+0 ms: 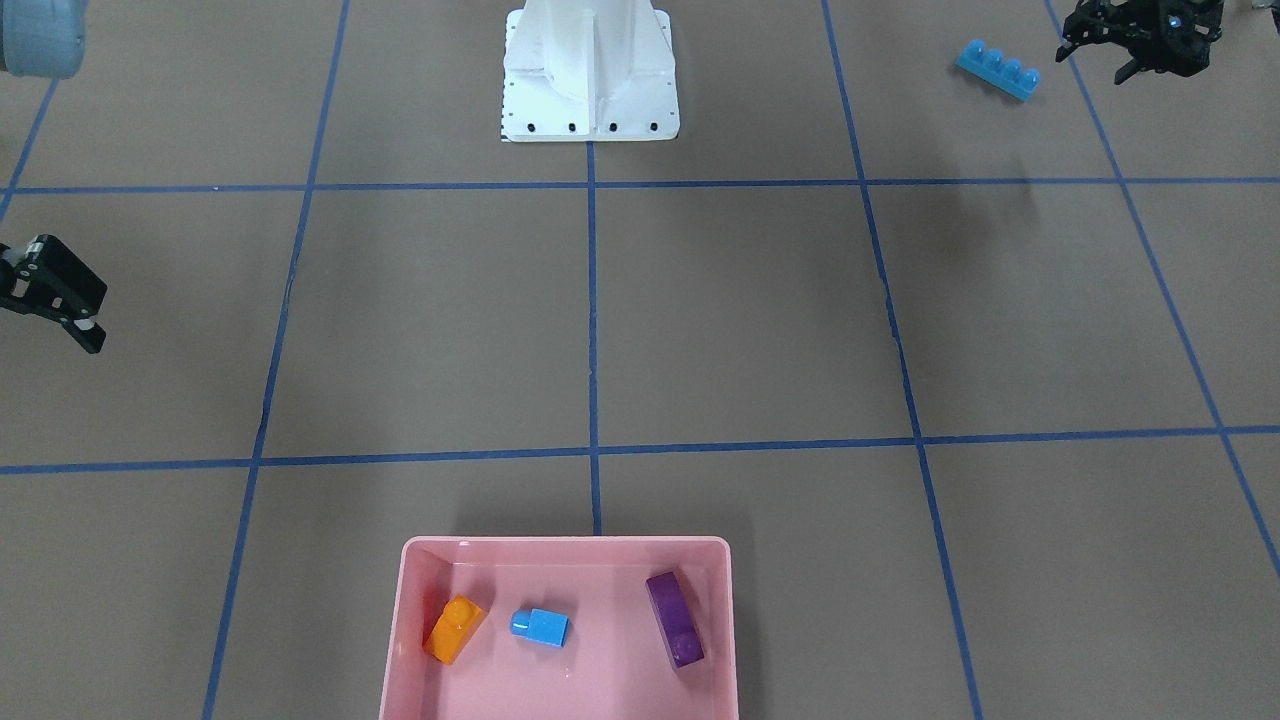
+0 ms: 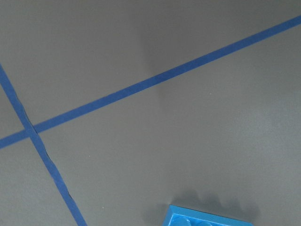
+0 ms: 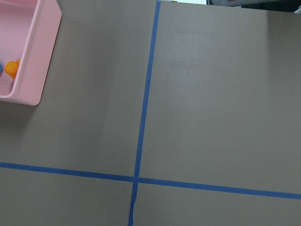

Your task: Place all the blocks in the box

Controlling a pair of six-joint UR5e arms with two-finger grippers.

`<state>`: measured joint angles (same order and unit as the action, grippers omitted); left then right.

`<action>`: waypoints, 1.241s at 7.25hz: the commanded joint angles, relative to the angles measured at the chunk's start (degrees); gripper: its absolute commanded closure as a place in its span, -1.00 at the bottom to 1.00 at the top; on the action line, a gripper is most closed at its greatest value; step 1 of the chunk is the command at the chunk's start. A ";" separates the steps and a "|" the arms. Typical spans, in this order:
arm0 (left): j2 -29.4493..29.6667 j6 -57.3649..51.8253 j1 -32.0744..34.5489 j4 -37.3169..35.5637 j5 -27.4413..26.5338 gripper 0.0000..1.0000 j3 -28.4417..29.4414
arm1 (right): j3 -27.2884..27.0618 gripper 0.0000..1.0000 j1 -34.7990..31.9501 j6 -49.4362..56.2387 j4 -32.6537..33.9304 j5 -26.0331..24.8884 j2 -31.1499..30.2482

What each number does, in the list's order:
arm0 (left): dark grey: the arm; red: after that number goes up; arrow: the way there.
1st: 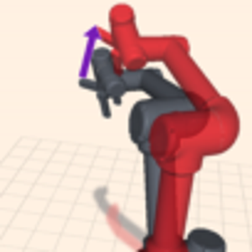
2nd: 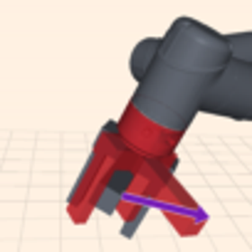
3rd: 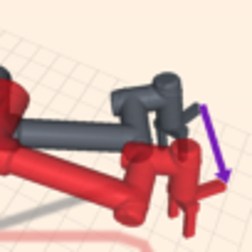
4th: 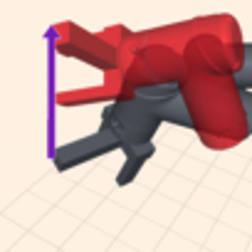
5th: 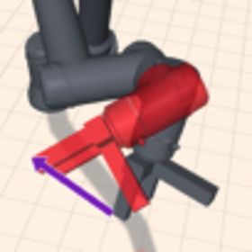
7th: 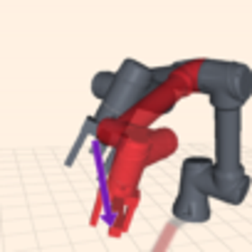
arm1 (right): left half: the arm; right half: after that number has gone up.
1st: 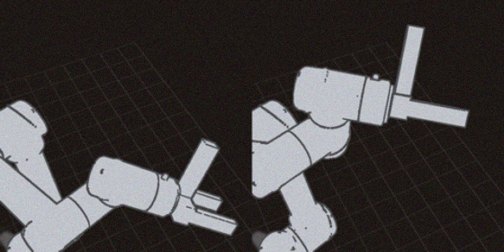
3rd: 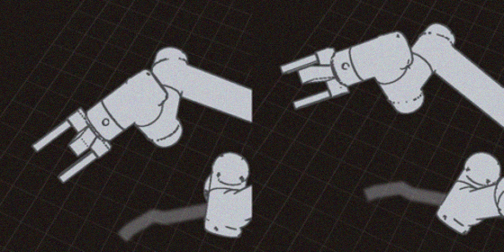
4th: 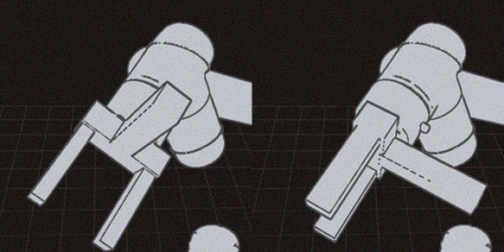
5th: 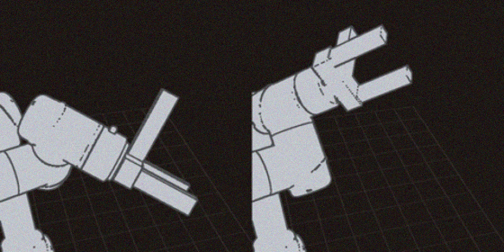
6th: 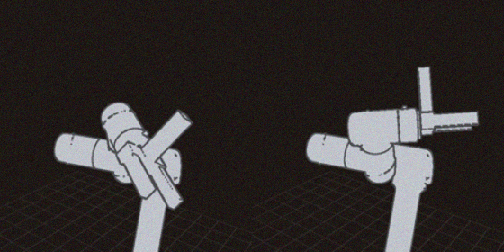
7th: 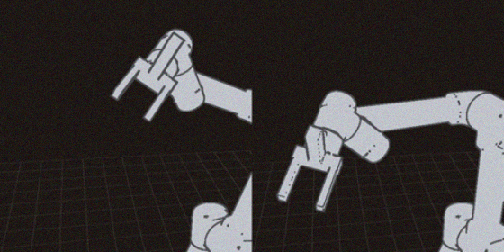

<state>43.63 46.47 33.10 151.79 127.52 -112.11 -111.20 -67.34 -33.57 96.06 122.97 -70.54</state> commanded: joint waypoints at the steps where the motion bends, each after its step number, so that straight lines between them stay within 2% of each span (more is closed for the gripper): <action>1: 1.45 14.44 -12.98 -0.36 -7.76 -0.99 0.66 | -0.16 -0.99 0.02 0.00 -0.09 -0.10 0.14; 2: 1.20 18.26 -18.10 -0.36 -10.08 -0.99 1.62 | -0.16 -0.99 0.02 0.00 -0.09 -0.10 0.23; 4: 1.90 26.01 -24.02 -0.27 -12.54 -0.98 1.98 | -0.51 -0.99 0.02 0.00 -0.18 -0.10 0.58; 7: 2.33 33.57 -29.65 -0.18 -13.09 -0.97 2.42 | -0.94 -0.99 0.02 0.00 -0.18 -0.28 0.49; 8: 3.47 37.25 -33.85 0.08 -16.13 -0.96 3.90 | -1.03 -0.99 0.02 0.09 -0.18 -0.45 0.49; 9: 3.91 41.38 -37.80 1.39 -16.86 -0.86 4.09 | -1.04 -0.99 0.02 0.09 -0.26 -0.63 0.58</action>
<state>46.81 83.21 -0.10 152.14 112.22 -108.67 -112.17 -67.32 -33.51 95.87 122.54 -70.00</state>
